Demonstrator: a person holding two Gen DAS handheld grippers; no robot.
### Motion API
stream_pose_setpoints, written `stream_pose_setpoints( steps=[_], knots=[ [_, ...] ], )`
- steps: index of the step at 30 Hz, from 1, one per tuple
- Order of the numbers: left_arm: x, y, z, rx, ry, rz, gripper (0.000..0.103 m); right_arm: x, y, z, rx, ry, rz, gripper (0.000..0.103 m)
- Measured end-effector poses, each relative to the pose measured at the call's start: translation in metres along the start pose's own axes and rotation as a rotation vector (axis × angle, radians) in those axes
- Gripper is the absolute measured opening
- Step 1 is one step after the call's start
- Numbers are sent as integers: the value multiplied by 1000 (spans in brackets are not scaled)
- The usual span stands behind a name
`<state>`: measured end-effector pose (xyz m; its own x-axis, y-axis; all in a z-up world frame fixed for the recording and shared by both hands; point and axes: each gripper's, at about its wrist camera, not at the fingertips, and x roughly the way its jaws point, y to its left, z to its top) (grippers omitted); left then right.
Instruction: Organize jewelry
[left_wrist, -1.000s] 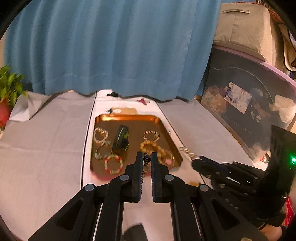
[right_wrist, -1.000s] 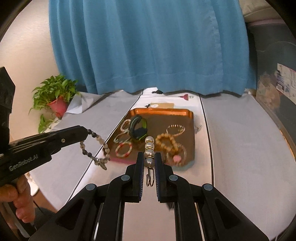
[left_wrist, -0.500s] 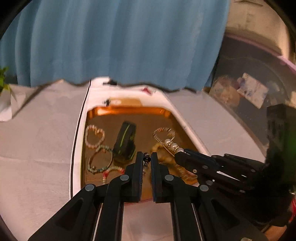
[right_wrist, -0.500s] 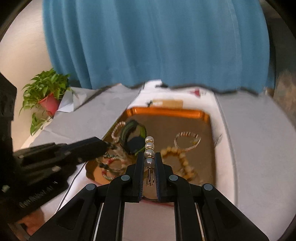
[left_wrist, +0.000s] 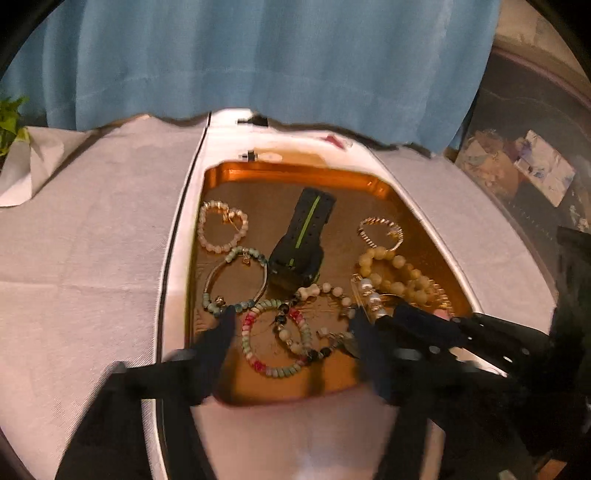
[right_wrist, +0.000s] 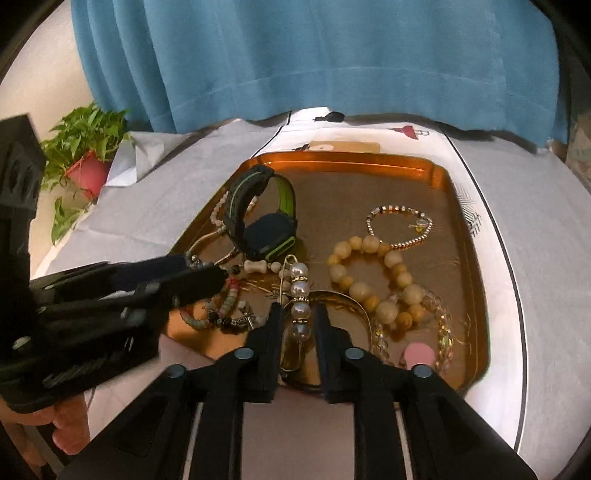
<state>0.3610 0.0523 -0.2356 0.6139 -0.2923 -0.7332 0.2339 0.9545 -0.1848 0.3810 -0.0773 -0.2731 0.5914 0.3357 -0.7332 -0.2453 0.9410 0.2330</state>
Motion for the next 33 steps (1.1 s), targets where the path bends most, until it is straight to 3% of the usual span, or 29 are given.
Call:
stream_pose_setpoints(
  steps=[4,6,12,17,22,25,27,30,33],
  knots=[
    [-42,-7,-3,-18,-66,-10,72,-30,8,-2,-43,-35,-26,29],
    [-68,-12,-4,-65,-75,-29,72,-58,13,-6,-52,-64,-52,46],
    [-167,-47,-8,-79,-117,31,81,-157,31,-24,8,-140,-28,63],
    [-258,-87,-29,-7,-171,36,93,-246,63,-44,-4,-198,-69,64],
    [-320,-126,-60,-41,-142,109,95,-327,84,-67,34,-237,-41,64],
    [-347,-147,-80,-7,-157,85,97,-363,95,-81,55,-232,-28,65],
    [-362,-161,-93,10,-169,61,97,-384,103,-92,58,-223,-8,72],
    [-380,-170,-110,-32,-175,159,97,-405,114,-105,30,-207,-27,74],
    [-388,-177,-119,-13,-191,217,98,-416,122,-116,26,-181,-59,74]
  ],
)
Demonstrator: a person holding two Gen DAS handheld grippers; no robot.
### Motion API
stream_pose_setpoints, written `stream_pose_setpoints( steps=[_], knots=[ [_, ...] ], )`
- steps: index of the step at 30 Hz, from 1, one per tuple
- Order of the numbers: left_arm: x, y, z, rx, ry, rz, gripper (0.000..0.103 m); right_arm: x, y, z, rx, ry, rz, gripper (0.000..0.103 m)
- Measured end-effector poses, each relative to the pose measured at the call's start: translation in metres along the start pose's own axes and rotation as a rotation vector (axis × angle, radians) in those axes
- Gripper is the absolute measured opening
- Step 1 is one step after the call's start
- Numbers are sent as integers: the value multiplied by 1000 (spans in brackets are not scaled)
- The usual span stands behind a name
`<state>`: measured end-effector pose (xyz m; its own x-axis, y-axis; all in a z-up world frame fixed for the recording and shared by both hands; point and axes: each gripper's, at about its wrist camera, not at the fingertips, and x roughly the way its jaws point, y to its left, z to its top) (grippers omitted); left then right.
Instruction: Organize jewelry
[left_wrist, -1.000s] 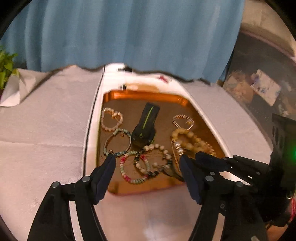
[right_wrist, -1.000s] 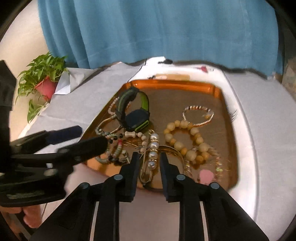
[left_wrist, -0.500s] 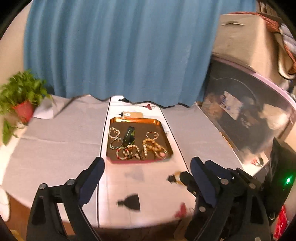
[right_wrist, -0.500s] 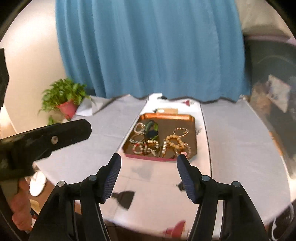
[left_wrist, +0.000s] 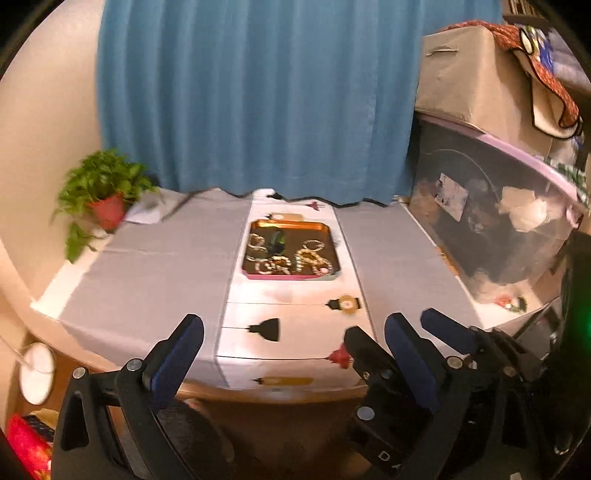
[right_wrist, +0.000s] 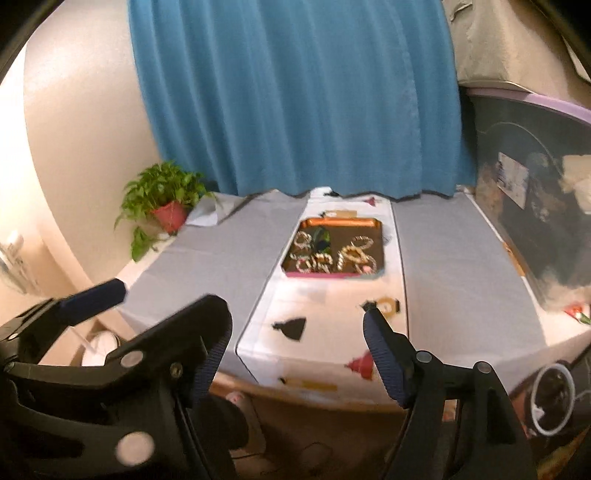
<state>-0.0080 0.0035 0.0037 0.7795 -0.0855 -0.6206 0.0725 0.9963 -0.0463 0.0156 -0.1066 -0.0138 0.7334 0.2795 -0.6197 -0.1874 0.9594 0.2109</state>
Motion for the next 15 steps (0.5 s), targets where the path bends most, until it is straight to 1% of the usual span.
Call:
stream_pose_setpoints(
  steps=[1,4,7,9,15],
  knots=[
    [-3,-2,-1,20,4,13,98,-3,1,-3,7,7,2,74],
    [-2,-7,-2,73,54,39,98,-8,0,-10,28,21,2,74],
    [-4,-8,-6,83,65,52,99,-9,-2,-15,50,36,7,74],
    [-6,-9,-8,78,55,58,99,-10,-3,-18,62,37,9,74],
    [-4,-10,-10,78,68,45,99,-7,-6,-19,68,44,-13,74]
  ],
)
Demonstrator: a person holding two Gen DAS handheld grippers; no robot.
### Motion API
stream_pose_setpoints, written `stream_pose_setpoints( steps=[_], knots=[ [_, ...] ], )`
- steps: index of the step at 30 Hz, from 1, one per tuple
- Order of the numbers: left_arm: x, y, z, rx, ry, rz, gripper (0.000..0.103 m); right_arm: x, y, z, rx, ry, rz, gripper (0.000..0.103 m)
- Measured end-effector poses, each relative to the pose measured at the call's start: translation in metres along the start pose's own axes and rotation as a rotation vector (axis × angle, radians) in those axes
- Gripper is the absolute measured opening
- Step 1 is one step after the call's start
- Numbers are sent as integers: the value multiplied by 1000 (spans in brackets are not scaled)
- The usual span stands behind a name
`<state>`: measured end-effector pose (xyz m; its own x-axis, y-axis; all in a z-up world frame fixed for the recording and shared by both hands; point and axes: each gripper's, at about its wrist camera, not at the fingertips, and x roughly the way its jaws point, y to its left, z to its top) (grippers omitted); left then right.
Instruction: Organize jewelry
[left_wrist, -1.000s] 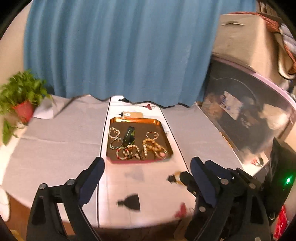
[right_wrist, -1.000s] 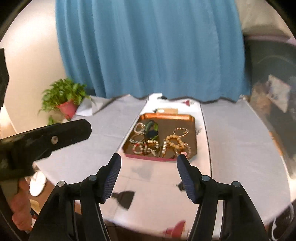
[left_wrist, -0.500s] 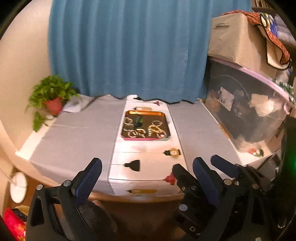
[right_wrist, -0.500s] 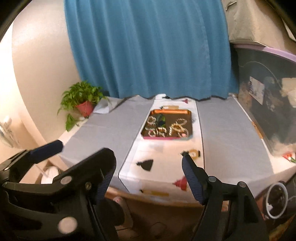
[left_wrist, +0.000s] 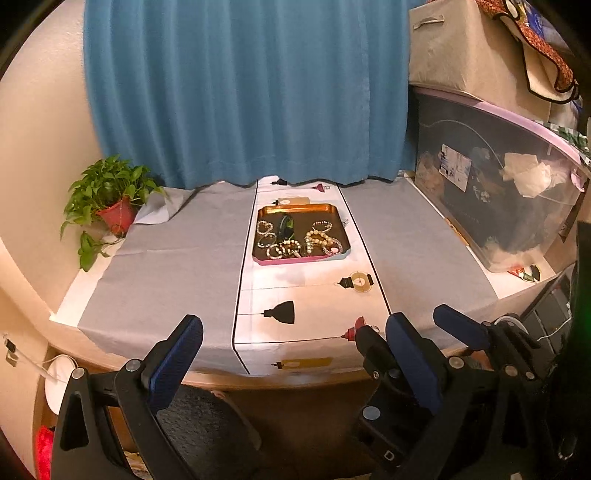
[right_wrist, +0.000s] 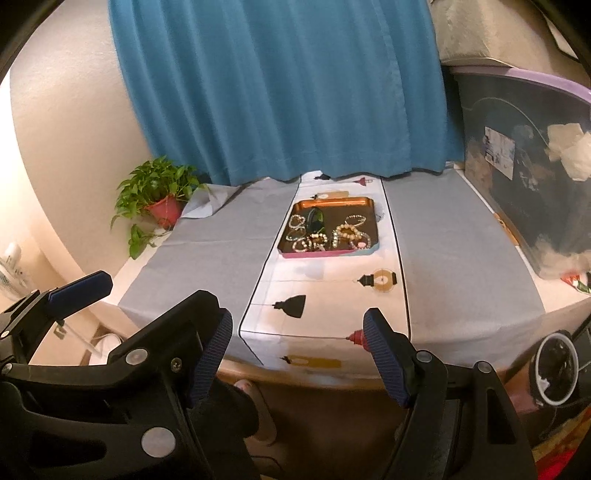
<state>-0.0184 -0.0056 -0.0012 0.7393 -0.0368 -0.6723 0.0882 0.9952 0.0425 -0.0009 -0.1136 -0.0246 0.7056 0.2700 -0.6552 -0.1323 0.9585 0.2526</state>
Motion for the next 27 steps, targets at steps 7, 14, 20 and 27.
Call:
stream_pose_setpoints(
  steps=[7,14,20,27],
  knots=[
    [5,0,-1,-1,18,4,99,4,0,0,-3,10,-2,74],
    [12,3,-1,-6,34,8,99,10,-1,0,-6,30,6,74],
    [18,4,-1,-4,48,9,99,14,-1,0,-5,39,8,74],
    [21,3,-3,-4,54,6,99,19,-2,-5,0,48,5,74]
  ],
)
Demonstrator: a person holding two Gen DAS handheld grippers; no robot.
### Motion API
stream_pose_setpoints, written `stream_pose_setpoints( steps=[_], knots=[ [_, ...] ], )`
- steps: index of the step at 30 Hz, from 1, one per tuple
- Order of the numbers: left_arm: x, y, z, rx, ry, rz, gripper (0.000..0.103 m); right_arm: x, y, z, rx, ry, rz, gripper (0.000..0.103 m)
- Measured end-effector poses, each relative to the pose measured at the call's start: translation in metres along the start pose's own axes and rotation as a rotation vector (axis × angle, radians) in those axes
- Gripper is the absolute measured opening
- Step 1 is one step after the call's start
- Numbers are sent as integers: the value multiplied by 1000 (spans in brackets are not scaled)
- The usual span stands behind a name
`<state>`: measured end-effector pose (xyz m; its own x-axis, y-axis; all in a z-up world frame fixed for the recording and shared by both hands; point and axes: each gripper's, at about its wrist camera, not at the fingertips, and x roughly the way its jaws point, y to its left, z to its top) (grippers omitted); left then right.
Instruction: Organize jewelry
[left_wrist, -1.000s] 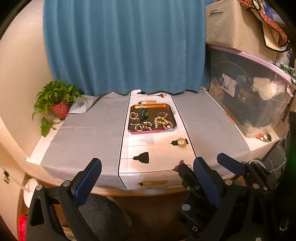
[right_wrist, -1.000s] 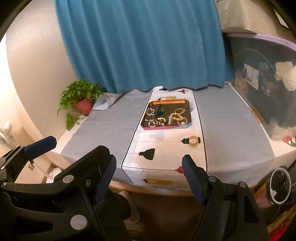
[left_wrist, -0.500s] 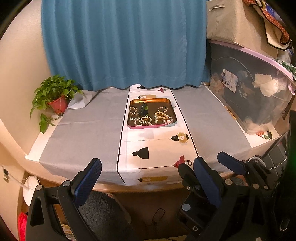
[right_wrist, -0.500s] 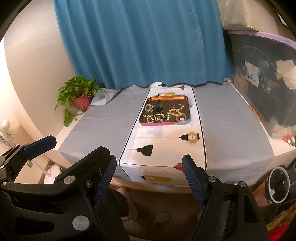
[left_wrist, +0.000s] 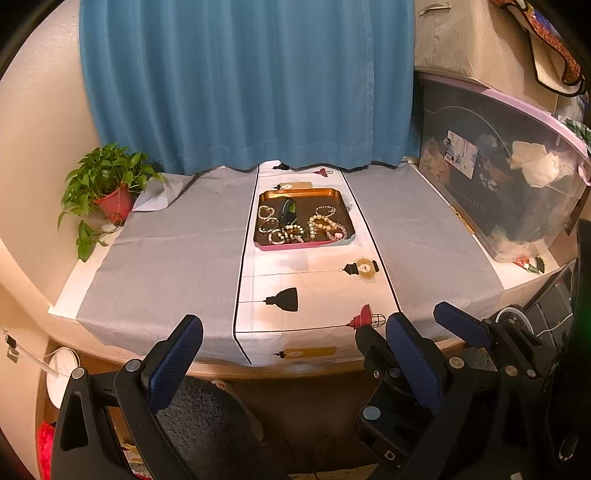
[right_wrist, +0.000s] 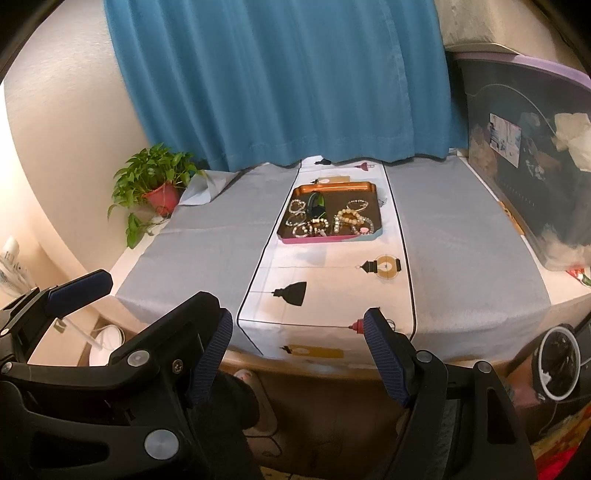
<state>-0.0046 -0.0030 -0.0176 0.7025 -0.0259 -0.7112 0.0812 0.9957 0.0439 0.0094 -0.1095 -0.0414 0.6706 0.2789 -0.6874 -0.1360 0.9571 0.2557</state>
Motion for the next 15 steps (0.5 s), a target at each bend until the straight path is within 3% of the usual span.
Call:
stream_pose_setpoints(
  steps=[15],
  knots=[
    [2,-2,-1,5,4,-4,99,3,0,-3,-1,4,-5,74]
  ],
)
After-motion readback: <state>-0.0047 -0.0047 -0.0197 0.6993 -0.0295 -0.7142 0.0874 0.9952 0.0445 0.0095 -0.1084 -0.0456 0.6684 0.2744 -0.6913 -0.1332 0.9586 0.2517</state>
